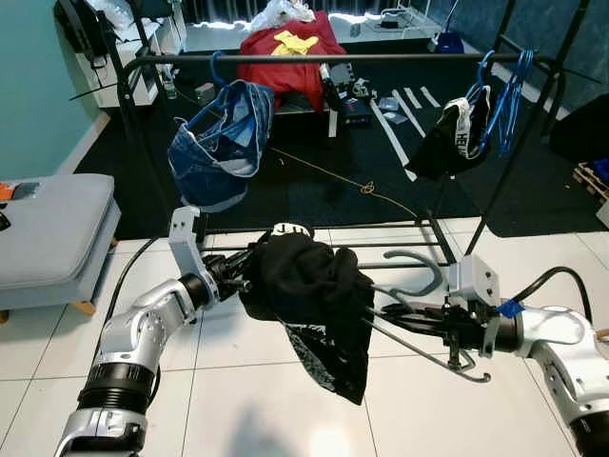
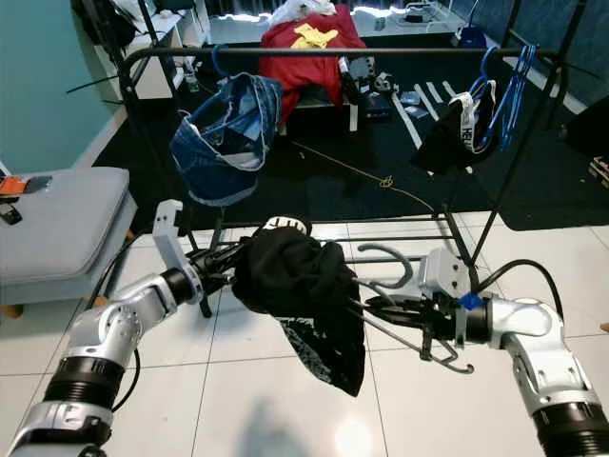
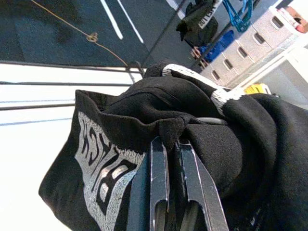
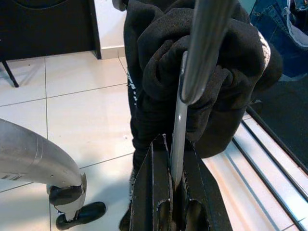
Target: Hang hanger
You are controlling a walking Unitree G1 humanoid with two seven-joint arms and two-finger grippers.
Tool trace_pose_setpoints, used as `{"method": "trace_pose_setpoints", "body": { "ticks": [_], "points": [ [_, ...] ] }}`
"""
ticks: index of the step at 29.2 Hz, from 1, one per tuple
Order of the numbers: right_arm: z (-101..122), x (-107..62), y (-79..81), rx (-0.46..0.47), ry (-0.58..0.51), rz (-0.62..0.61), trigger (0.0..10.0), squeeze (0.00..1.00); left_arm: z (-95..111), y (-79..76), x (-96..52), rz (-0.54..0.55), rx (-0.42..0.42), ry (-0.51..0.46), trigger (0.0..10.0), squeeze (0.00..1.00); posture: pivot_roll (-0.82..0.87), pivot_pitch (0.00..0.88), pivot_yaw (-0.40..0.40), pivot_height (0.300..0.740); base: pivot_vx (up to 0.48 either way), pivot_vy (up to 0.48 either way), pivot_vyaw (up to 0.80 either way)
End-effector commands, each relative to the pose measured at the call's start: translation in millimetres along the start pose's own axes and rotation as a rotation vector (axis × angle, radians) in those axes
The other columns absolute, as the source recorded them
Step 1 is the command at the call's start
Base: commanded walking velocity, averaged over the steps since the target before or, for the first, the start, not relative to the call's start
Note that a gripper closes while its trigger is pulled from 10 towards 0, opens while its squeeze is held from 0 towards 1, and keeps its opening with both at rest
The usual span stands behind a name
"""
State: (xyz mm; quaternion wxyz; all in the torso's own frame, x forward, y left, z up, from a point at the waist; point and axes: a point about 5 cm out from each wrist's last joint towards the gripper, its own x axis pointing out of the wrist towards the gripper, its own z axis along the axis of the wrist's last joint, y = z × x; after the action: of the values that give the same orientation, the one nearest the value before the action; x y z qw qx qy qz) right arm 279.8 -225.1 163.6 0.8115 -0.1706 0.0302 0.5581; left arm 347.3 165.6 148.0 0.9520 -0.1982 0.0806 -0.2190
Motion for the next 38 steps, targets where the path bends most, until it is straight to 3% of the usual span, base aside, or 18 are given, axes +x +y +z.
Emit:
{"method": "trace_pose_setpoints", "body": {
  "ticks": [1,3,4,5,8,11,13,31,32,34,35,38],
  "points": [
    [2.6,-9.8,1.4,-0.033,0.002,0.011,10.0,0.0,24.9,44.3,-28.2,0.284,0.019,-0.146,0.0,0.0,0.03,0.099,0.061,0.74,0.0,0.0,0.0],
    [2.8,-9.8,1.4,-0.035,0.001,0.011,10.0,0.0,27.8,45.4,-30.3,0.299,0.018,-0.175,0.0,0.0,0.03,0.099,0.06,0.74,0.0,0.0,0.0],
    [2.6,-9.6,1.4,-0.036,-0.001,0.009,10.0,0.0,35.2,50.0,-35.0,0.344,-0.002,-0.247,0.0,0.0,0.03,0.098,0.058,0.74,0.0,0.0,0.0],
    [2.6,-9.6,1.4,-0.036,-0.001,0.009,10.0,0.0,35.2,50.0,-35.0,0.344,-0.002,-0.247,0.0,0.0,0.03,0.098,0.058,0.74,0.0,0.0,0.0],
    [2.2,-9.1,1.6,-0.038,-0.004,0.007,10.0,0.0,47.2,57.9,-43.0,0.417,-0.036,-0.364,0.0,0.0,0.03,0.095,0.059,0.74,0.0,0.0,0.0],
    [2.0,-8.8,1.6,-0.039,-0.005,0.005,10.0,0.0,51.3,61.1,-45.8,0.451,-0.039,-0.402,0.0,0.0,0.03,0.095,0.059,0.74,0.0,0.0,0.0],
    [1.8,-8.8,1.7,-0.041,-0.006,0.001,10.0,0.0,58.0,69.2,-52.2,0.541,-0.027,-0.452,0.0,0.0,0.03,0.092,0.061,0.74,0.0,0.0,0.0],
    [2.6,-8.5,1.0,-0.049,-0.013,-0.013,10.0,0.0,66.6,87.3,-71.2,0.796,0.047,-0.527,0.0,0.0,0.03,0.086,0.062,0.74,0.0,0.0,0.0],
    [2.8,-8.9,0.5,-0.051,-0.013,-0.015,10.0,0.0,66.5,94.1,-77.8,0.878,0.075,-0.515,0.0,0.0,0.03,0.088,0.061,0.74,0.0,0.0,0.0],
    [2.8,-8.9,0.5,-0.051,-0.013,-0.015,10.0,0.0,66.5,94.1,-77.8,0.878,0.075,-0.515,0.0,0.0,0.03,0.088,0.061,0.74,0.0,0.0,0.0],
    [3.1,-9.1,0.1,-0.053,-0.012,-0.017,10.0,0.0,67.0,99.1,-83.2,0.944,0.115,-0.497,0.0,0.0,0.03,0.088,0.061,0.74,0.0,0.0,0.0],
    [3.2,-8.9,-0.2,-0.053,-0.011,-0.018,10.0,0.0,67.9,101.8,-86.9,0.993,0.152,-0.488,0.0,0.0,0.03,0.091,0.058,0.74,0.0,0.0,0.0]
  ]
}}
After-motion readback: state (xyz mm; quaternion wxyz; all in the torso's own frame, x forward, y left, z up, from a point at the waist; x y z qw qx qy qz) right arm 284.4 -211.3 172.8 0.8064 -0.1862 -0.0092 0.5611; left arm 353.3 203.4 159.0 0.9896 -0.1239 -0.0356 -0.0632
